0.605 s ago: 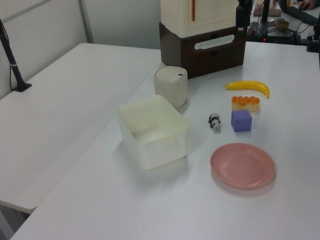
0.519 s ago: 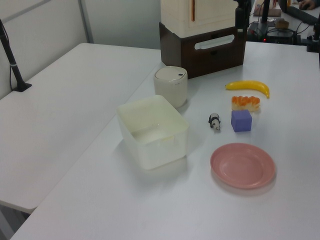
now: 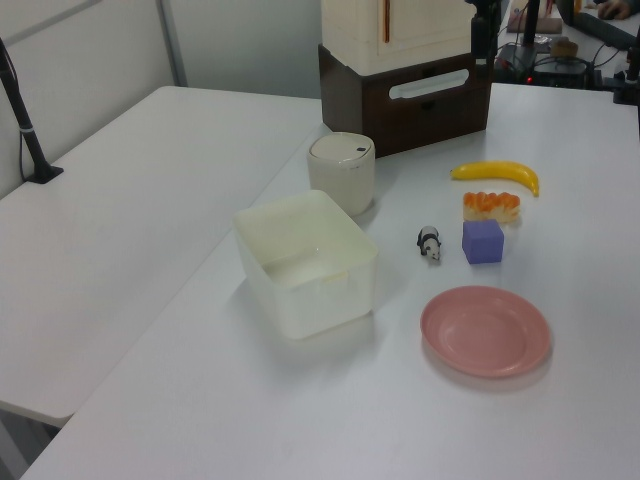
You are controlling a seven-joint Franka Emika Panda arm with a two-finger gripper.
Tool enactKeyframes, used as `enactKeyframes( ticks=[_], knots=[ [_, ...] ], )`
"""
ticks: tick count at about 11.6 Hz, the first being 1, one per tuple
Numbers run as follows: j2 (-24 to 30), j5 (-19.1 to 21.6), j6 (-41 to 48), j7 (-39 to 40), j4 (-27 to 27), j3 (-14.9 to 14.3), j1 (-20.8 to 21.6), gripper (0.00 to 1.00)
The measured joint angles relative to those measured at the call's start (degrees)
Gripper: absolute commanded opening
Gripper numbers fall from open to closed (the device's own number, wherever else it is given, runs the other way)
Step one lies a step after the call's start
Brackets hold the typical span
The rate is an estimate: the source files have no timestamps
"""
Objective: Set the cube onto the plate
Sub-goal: 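Move the open gripper from above the bin toward the purple cube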
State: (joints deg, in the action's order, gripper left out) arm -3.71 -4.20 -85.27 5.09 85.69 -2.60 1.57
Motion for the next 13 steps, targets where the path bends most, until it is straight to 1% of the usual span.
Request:
enactKeyframes(
  ticks=[5, 8, 13],
  knots=[
    [-0.2, 0.0, 0.0, 0.8, 0.0, 0.0, 0.3, 1.00],
    [-0.6, 0.1, 0.0, 1.0, 0.2, 0.1, 1.9, 1.00],
    [-1.8, 0.3, 0.0, 1.2, 0.8, 0.2, 3.5, 1.00]
  ],
)
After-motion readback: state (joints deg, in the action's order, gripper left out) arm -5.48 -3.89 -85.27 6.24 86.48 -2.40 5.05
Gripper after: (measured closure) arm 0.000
